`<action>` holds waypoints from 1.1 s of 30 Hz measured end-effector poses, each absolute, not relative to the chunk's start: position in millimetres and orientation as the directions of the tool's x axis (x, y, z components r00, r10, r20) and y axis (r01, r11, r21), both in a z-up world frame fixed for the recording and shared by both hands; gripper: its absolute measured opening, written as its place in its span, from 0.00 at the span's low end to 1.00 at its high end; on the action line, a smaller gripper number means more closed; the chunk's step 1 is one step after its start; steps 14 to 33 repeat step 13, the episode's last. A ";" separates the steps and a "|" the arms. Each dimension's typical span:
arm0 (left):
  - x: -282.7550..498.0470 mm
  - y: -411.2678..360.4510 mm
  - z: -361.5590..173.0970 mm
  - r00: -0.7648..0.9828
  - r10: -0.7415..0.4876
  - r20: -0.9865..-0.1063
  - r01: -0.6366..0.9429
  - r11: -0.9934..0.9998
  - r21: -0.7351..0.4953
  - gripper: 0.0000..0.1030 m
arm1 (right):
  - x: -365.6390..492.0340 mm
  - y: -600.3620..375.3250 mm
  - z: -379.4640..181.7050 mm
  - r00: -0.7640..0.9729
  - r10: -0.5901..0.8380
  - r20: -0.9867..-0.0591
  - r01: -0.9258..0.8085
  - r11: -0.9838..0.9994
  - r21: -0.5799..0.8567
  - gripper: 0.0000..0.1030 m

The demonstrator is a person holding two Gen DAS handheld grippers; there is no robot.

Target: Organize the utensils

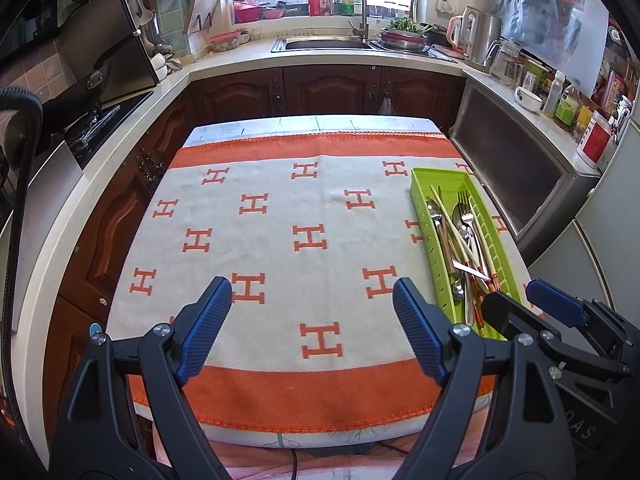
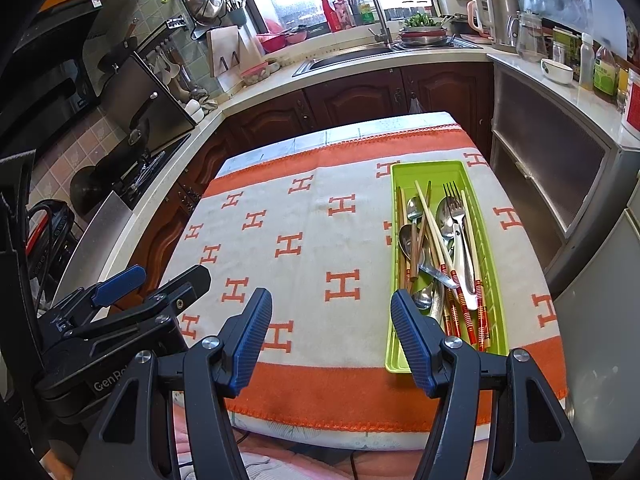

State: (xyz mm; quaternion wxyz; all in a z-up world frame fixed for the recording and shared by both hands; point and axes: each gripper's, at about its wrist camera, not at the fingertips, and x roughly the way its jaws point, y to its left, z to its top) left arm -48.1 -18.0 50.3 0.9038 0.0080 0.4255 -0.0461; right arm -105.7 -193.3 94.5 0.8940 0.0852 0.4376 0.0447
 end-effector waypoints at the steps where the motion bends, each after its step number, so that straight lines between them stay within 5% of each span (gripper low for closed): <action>1: -46.4 -19.2 51.6 0.634 -0.077 -0.770 0.090 0.996 -0.025 0.78 | -105.7 -193.1 94.3 0.613 0.154 -0.775 -0.005 0.982 0.191 0.61; 33: -49.0 -13.2 46.2 0.626 -0.077 -0.776 0.093 0.995 -0.023 0.78 | -106.5 -191.6 92.0 0.610 0.155 -0.777 -0.004 0.981 0.193 0.61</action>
